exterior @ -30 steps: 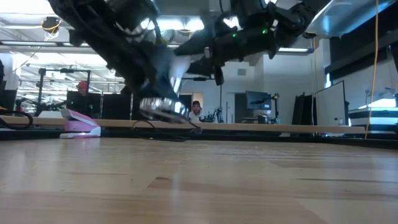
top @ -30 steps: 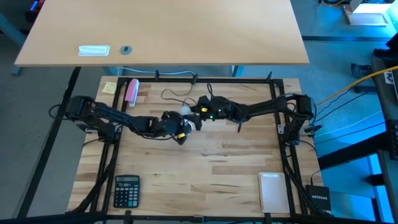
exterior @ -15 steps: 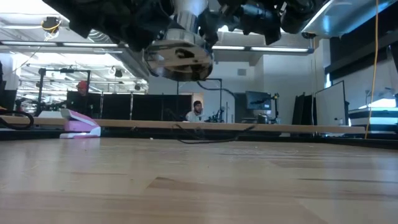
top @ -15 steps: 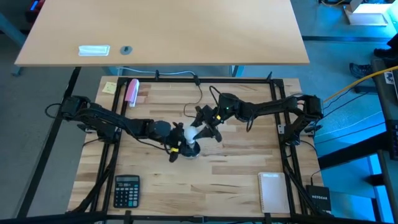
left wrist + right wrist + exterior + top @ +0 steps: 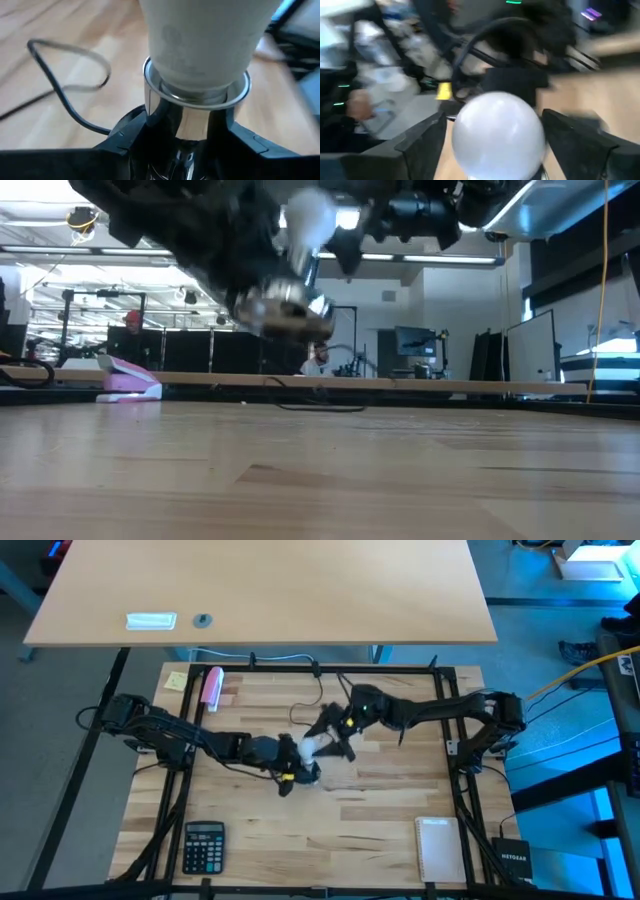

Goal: Screw lightbulb
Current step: Remove the lightbulb from the lamp

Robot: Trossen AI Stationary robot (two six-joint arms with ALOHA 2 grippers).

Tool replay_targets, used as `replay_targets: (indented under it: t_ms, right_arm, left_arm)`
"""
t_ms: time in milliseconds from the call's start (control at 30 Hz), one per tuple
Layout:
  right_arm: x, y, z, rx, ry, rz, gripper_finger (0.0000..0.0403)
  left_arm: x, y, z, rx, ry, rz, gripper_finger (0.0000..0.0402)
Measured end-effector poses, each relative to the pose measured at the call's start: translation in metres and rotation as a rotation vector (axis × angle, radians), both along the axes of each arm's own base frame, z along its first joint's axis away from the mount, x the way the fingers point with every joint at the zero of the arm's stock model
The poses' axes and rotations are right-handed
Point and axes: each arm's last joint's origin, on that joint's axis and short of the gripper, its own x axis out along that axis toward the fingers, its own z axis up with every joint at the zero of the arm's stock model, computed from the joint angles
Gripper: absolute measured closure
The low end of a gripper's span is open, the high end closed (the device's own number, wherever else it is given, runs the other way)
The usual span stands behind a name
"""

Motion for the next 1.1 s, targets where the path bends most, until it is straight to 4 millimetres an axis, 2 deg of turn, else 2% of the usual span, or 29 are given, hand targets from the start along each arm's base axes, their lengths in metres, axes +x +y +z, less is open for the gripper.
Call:
replay_targets:
  t_ms: [167,267,367,467,600,700,833,1000,1100]
  right_arm:
    - [-0.02,-0.02,0.001,-0.014,0.194,-0.217,0.0057]
    - [-0.022,-0.024,-0.002,-0.032,0.257,-0.389,0.0056]
    - [-0.016,-0.02,-0.003,-0.006,0.216,-0.496,0.0055]
    - [-0.008,-0.012,-0.006,0.003,0.146,-0.546,0.0055]
    - [0.004,-0.009,-0.007,0.052,0.039,-0.669,0.0055]
    - [0.013,-0.011,-0.016,0.116,0.001,-0.733,0.0054]
    - [0.021,-0.013,-0.026,0.169,-0.016,-0.736,0.0054]
    - [0.033,-0.01,-0.028,0.164,-0.01,-0.714,0.0055]
    - [0.034,-0.01,-0.029,0.155,-0.006,-0.706,0.0068]
  left_arm:
    - [-0.005,0.01,-0.009,0.046,0.099,0.221,0.0233]
    - [-0.008,0.019,-0.012,0.069,0.118,0.381,0.0233]
    - [-0.011,0.027,-0.014,0.086,0.12,0.538,0.0233]
    - [-0.013,0.032,-0.015,0.078,0.126,0.615,0.0233]
    - [-0.015,0.034,-0.017,0.077,0.126,0.672,0.0233]
    - [-0.014,0.034,-0.016,0.078,0.12,0.68,0.0233]
    - [-0.015,0.034,-0.017,0.08,0.123,0.68,0.0233]
    - [-0.014,0.034,-0.016,0.081,0.122,0.679,0.0233]
    - [-0.015,0.034,-0.017,0.082,0.124,0.679,0.0233]
